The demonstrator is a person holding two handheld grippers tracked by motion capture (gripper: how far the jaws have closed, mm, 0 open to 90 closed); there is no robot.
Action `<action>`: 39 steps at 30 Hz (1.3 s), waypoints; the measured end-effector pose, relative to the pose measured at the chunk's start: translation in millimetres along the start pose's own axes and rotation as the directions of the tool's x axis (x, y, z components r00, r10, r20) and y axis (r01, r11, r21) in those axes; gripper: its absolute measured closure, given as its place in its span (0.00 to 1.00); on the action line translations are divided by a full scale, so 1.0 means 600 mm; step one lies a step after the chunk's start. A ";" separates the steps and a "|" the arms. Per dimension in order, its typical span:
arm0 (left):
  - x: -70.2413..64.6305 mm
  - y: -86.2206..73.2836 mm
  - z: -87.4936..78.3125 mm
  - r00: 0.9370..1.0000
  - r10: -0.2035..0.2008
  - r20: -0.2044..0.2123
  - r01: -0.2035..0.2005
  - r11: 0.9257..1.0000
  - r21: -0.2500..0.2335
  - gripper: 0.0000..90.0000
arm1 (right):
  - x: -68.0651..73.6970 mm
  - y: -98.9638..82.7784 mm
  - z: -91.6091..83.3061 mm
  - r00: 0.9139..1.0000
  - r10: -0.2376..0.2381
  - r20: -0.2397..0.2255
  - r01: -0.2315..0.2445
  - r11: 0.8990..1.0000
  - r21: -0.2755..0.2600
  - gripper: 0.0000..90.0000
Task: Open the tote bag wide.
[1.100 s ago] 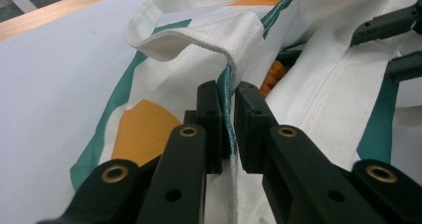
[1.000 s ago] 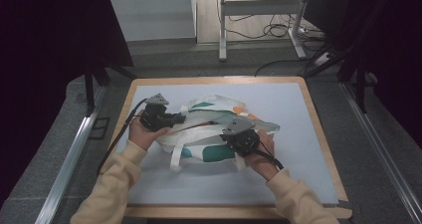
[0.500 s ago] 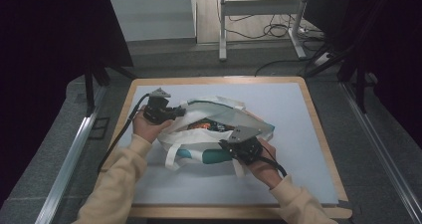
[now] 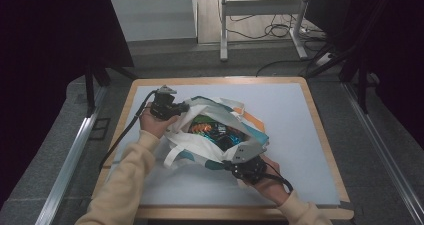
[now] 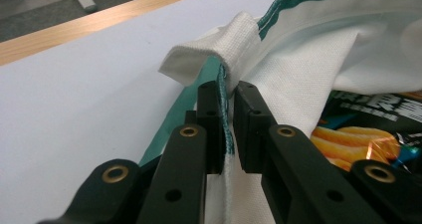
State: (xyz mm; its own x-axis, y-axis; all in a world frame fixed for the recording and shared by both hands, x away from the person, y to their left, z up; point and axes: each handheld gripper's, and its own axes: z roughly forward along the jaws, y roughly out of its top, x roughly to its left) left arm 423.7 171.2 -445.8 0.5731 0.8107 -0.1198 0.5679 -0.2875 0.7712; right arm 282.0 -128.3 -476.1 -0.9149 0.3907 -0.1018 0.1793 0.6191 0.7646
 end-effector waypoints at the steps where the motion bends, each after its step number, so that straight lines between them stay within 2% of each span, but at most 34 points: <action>1: 0.000 0.000 0.000 1.000 0.000 0.000 0.000 1.000 0.000 0.92 | 0.000 0.000 0.000 1.000 0.000 0.000 0.000 1.000 0.000 0.98; 5: 0.004 0.009 0.007 1.000 -0.003 -0.012 0.003 1.000 0.008 0.92 | 0.008 0.001 0.000 1.000 -0.027 -0.015 0.027 1.000 0.011 0.98; 8: 0.008 0.012 0.016 1.000 -0.022 -0.021 0.022 1.000 0.019 0.92 | 0.016 -0.002 0.004 0.999 -0.044 -0.032 0.045 0.999 0.028 0.98; 11: 0.012 0.013 0.023 0.999 -0.031 -0.024 0.032 0.999 0.026 0.92 | 0.019 -0.007 0.006 0.998 -0.041 -0.044 0.043 0.998 0.036 0.98; 16: 0.016 0.013 0.035 0.999 -0.038 -0.026 0.039 0.998 0.044 0.92 | 0.018 -0.024 0.017 0.997 -0.012 -0.080 0.016 0.998 0.054 0.98; 27: 0.025 0.014 0.054 0.997 -0.069 -0.027 0.070 0.995 0.064 0.92 | 0.016 -0.031 0.028 0.993 -0.045 -0.111 0.054 0.996 0.078 0.98; 32: 0.029 0.012 0.062 0.997 -0.075 -0.023 0.077 0.994 0.076 0.92 | 0.015 -0.032 0.031 0.993 -0.041 -0.107 0.050 0.995 0.081 0.98; 36: 0.028 0.011 0.053 0.997 -0.071 -0.010 0.071 0.996 0.055 0.92 | 0.018 -0.028 0.025 0.996 -0.046 -0.082 0.051 0.997 0.064 0.94; 37: 0.027 0.011 0.051 0.998 -0.069 -0.007 0.070 0.996 0.053 0.92 | 0.017 -0.017 0.012 0.996 -0.016 -0.090 0.018 0.999 0.026 0.81; 39: 0.026 0.011 0.045 0.998 -0.070 -0.005 0.070 0.997 0.037 0.92 | 0.014 -0.004 -0.005 0.997 0.004 -0.081 -0.006 1.000 -0.019 0.77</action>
State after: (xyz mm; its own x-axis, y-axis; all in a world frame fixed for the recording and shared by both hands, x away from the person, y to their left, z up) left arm 452.3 168.0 -459.7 0.5295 0.8310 -0.1703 0.6281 -0.2491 0.7371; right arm 272.6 -128.6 -476.9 -0.9404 0.3368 -0.0464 0.1778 0.6034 0.7774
